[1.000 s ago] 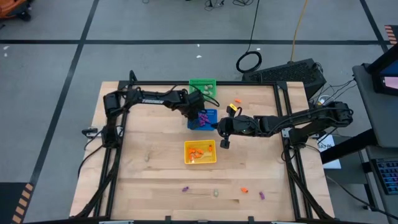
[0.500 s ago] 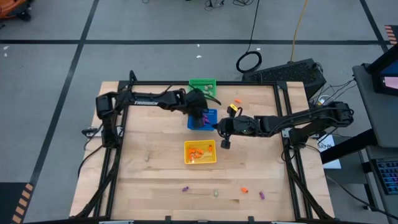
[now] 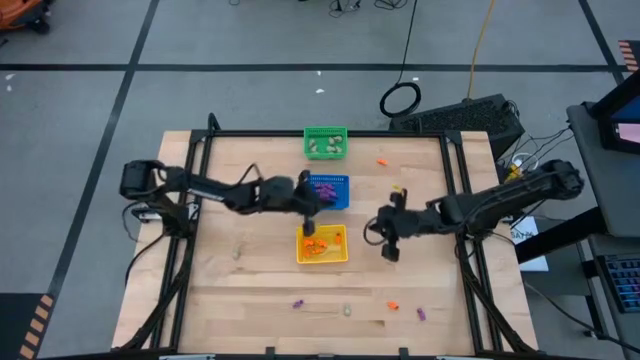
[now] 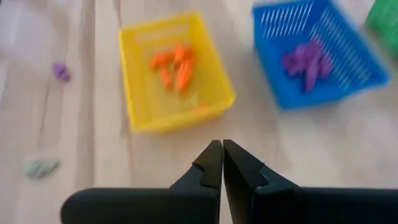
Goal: Sort Halloween decoration
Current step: Put the orange skeleton toy into the yellow bin
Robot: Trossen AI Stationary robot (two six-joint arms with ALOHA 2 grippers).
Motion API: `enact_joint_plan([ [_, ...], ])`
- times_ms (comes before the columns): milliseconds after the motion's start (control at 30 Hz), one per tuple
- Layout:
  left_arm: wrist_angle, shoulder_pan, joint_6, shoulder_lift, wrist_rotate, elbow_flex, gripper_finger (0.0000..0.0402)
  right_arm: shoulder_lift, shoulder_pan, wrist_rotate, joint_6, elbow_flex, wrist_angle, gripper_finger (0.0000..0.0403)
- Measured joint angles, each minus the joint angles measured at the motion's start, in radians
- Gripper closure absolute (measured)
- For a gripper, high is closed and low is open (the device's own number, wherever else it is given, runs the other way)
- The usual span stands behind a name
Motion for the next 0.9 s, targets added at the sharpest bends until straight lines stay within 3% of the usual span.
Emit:
enact_joint_plan([
  [133,0.125,-0.066,0.001,-0.069,-0.004,-0.096,0.0392,0.001,0.094,-0.003,0.19,0.0,-0.099,0.0403],
  [367,0.292,-0.154,0.028,-0.123,-0.119,-0.234,0.0392,0.028,0.239,-0.003,0.442,0.014,-0.159,0.0403],
  [600,0.469,-0.166,0.028,-0.121,-0.119,-0.349,0.0392,0.226,0.333,-0.014,0.563,0.235,-0.428,0.0403],
  [733,0.542,-0.165,0.027,-0.122,-0.119,-0.39,0.0391,0.365,0.365,-0.093,0.625,0.369,-0.531,0.0386],
  [900,0.54,-0.166,0.027,-0.122,-0.119,-0.412,0.0391,0.502,0.386,-0.252,0.673,0.463,-0.583,0.0326],
])
